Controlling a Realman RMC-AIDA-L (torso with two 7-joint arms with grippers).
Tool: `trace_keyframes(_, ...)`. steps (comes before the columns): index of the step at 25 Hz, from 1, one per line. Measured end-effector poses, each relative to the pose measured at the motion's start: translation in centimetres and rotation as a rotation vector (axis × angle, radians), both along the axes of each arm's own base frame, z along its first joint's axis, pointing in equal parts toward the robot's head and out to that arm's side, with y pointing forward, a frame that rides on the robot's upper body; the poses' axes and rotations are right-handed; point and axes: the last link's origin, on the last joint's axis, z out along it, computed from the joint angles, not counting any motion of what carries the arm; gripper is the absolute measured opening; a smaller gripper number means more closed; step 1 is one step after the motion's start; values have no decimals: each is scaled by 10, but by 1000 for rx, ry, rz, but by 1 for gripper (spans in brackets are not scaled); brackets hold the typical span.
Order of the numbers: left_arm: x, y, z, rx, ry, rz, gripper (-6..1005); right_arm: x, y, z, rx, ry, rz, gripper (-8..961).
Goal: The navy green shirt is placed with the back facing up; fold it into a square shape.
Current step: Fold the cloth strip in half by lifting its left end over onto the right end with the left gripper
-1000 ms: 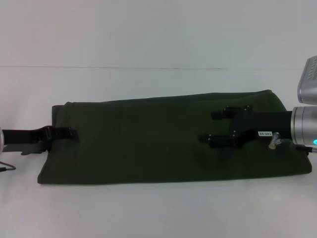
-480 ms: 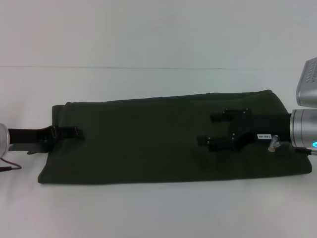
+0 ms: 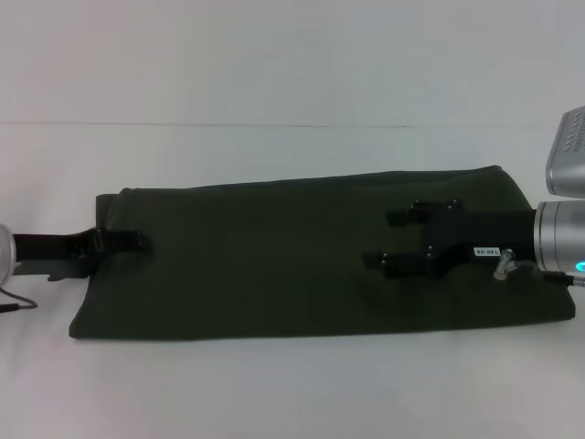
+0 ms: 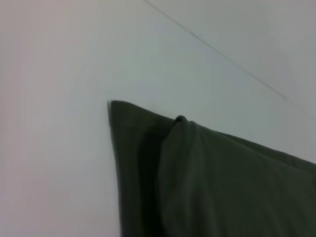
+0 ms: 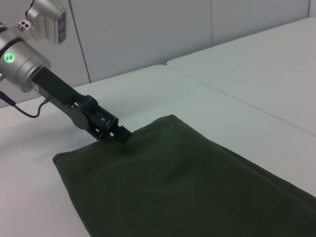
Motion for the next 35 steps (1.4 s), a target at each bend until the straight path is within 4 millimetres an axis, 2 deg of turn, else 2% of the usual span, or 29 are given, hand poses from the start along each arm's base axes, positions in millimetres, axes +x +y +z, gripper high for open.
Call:
trace_keyframes(6,-9,-1,15,30,16,19,866,0,0,0,3,-2,-1,866)
trace_keyframes(8,-12,-1,28,67,28,25,866,1,1,1,7,-4,-3,866)
trace_keyframes(13,-7,-2,41,106,-47,15,867,1,2,1,13,-8,-4,866)
trace_keyframes(19,6,-1,18,38,-90,-14,867,1,3,1,15,-8,-4,866)
trace_keyframes(23,5,1,7,24,-43,-11,867,0,3,1,15,-9,-3,866)
trace_keyframes(35,-4,3,6,48,18,10,866,1,3,1,14,-9,-3,866)
